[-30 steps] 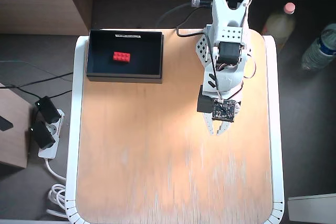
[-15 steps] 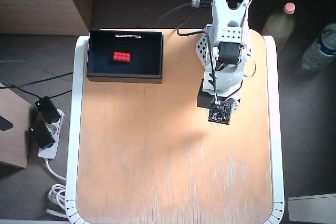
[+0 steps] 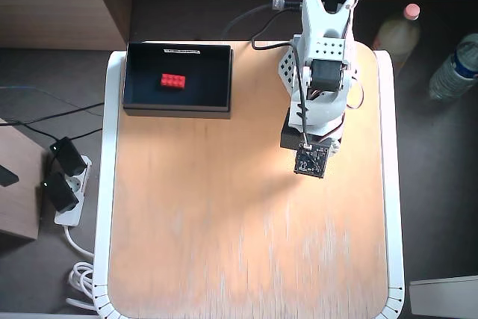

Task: Grasp a lego block and put it in the bin.

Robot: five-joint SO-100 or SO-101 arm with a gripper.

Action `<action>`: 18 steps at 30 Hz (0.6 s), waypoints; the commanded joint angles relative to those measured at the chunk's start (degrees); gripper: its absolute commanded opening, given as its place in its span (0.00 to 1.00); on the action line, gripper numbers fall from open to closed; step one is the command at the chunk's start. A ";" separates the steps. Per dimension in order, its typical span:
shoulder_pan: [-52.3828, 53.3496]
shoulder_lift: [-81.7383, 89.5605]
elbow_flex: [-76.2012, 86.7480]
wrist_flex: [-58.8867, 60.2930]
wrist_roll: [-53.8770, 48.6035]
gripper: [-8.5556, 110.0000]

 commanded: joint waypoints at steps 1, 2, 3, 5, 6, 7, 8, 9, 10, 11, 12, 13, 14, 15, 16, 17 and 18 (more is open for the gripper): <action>-0.97 5.01 8.79 0.35 -0.18 0.07; -0.97 5.01 8.79 0.35 -0.53 0.07; -0.97 5.01 8.79 0.35 -0.88 0.07; -0.97 5.01 8.79 0.35 -0.88 0.07; -0.97 5.01 8.79 0.35 -0.88 0.07; -0.97 5.01 8.79 0.35 -0.88 0.07; -0.97 5.01 8.79 0.35 -0.88 0.07; -0.97 5.01 8.79 0.35 -0.88 0.07; -0.97 5.01 8.79 0.35 -0.88 0.07; -0.97 5.01 8.79 0.35 -0.88 0.07; -0.97 5.01 8.79 0.35 -0.88 0.07; -0.97 5.01 8.79 0.35 -0.88 0.07; -0.97 5.01 8.79 0.35 -0.88 0.07; -1.05 5.01 8.79 0.35 -0.88 0.07; -1.05 5.01 8.79 0.35 -0.88 0.07; -1.05 5.01 8.79 0.35 -0.88 0.07; -1.05 5.01 8.79 0.35 -0.88 0.07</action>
